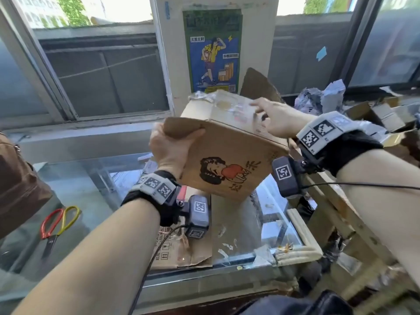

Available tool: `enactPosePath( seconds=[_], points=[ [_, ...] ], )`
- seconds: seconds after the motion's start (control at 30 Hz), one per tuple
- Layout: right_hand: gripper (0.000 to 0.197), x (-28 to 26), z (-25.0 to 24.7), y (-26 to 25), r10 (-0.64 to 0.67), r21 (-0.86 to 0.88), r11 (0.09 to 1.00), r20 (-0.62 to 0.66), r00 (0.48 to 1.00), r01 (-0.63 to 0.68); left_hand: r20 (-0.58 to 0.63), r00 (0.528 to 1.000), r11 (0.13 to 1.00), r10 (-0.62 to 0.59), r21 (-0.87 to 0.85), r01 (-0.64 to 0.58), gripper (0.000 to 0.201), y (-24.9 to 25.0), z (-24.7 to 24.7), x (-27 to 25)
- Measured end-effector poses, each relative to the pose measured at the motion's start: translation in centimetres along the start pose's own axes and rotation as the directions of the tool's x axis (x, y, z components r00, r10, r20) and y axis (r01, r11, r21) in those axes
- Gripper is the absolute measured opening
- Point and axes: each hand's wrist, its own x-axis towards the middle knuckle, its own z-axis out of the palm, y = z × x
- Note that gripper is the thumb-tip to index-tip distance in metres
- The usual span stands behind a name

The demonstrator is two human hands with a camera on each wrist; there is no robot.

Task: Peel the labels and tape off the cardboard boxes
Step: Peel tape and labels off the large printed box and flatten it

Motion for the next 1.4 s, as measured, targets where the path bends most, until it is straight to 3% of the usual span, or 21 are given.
enactPosePath(
  seconds=[0.1,0.2,0.27,0.33,0.37,0.43,0.5,0.57,0.67,0.8,0.9,1.0,1.13,1.2,1.3,1.4],
  points=[
    [0.043,0.7,1.1,0.2,0.003,-0.012,1.0,0.019,1.0,-0.003,-0.008,0.994,0.993,-0.111,-0.039,0.111,0.079,-1.8,-1.0,1.0],
    [0.039,2.0,2.3,0.3,0.039,0.004,0.999,0.026,0.999,-0.039,0.014,0.983,0.983,-0.181,-0.024,0.181,0.08,-2.7,-1.6,1.8],
    [0.04,2.8,2.8,0.0,0.044,0.029,0.999,0.041,0.998,-0.045,-0.083,0.976,0.978,-0.2,0.04,0.204,0.076,-2.6,-1.8,2.0],
    [0.048,3.4,3.2,-0.5,0.034,0.059,0.998,0.038,0.999,-0.036,-0.273,0.957,0.957,-0.101,0.235,0.168,0.075,-2.4,-2.0,2.3],
    [0.055,3.7,3.2,-0.7,0.038,0.075,0.996,0.023,0.999,-0.04,-0.32,0.947,0.938,0.023,0.334,0.09,0.072,-2.1,-2.0,2.4],
    [0.069,4.1,3.0,-0.6,0.07,0.107,0.992,-0.008,0.998,-0.069,-0.257,0.912,0.874,0.319,0.452,-0.178,0.058,-1.2,-1.3,2.7],
    [0.079,4.5,2.6,-0.3,0.106,0.146,0.984,-0.006,0.994,-0.104,-0.074,0.845,0.756,0.53,0.492,-0.431,0.049,0.1,0.0,3.0],
    [0.088,4.5,2.1,-0.1,0.121,0.171,0.978,-0.002,0.993,-0.119,0.164,0.802,0.675,0.574,0.46,-0.577,0.048,1.5,1.7,2.7],
    [0.09,4.4,1.3,-0.1,0.092,0.227,0.969,0.029,0.995,-0.096,0.497,0.794,0.682,0.351,0.445,-0.58,0.064,3.4,4.2,2.2],
    [0.071,4.1,-0.2,0.1,0.06,0.395,0.91,0.178,0.982,-0.127,0.694,0.72,0.558,0.006,0.595,-0.578,0.085,5.9,6.0,2.4],
    [0.062,3.9,-1.0,1.2,0.062,0.471,0.873,0.144,0.988,-0.124,0.722,0.674,0.522,-0.155,0.639,-0.565,0.094,6.7,6.7,2.7],
    [0.051,4.1,-1.0,2.4,0.071,0.26,0.963,0.023,0.997,-0.074,0.728,0.653,0.492,-0.209,0.655,-0.573,0.099,6.8,7.5,2.6],
    [0.037,4.3,-0.2,3.1,0.07,0.049,0.996,0.081,0.994,-0.075,0.715,0.635,0.477,-0.293,0.685,-0.551,0.098,7.1,7.9,2.6],
    [0.032,4.4,0.1,3.3,0.062,-0.024,0.998,0.048,0.997,-0.061,0.717,0.613,0.478,-0.333,0.688,-0.546,0.096,7.2,7.9,2.7],
    [0.022,4.7,0.3,3.6,0.054,-0.066,0.996,0.004,0.999,-0.054,0.723,0.578,0.504,-0.378,0.685,-0.527,0.092,7.3,7.9,2.7],
    [0.022,5.0,0.2,3.9,0.062,-0.052,0.997,0.072,0.995,-0.059,0.738,0.552,0.519,-0.388,0.67,-0.53,0.09,7.7,8.2,2.6]
  ],
)
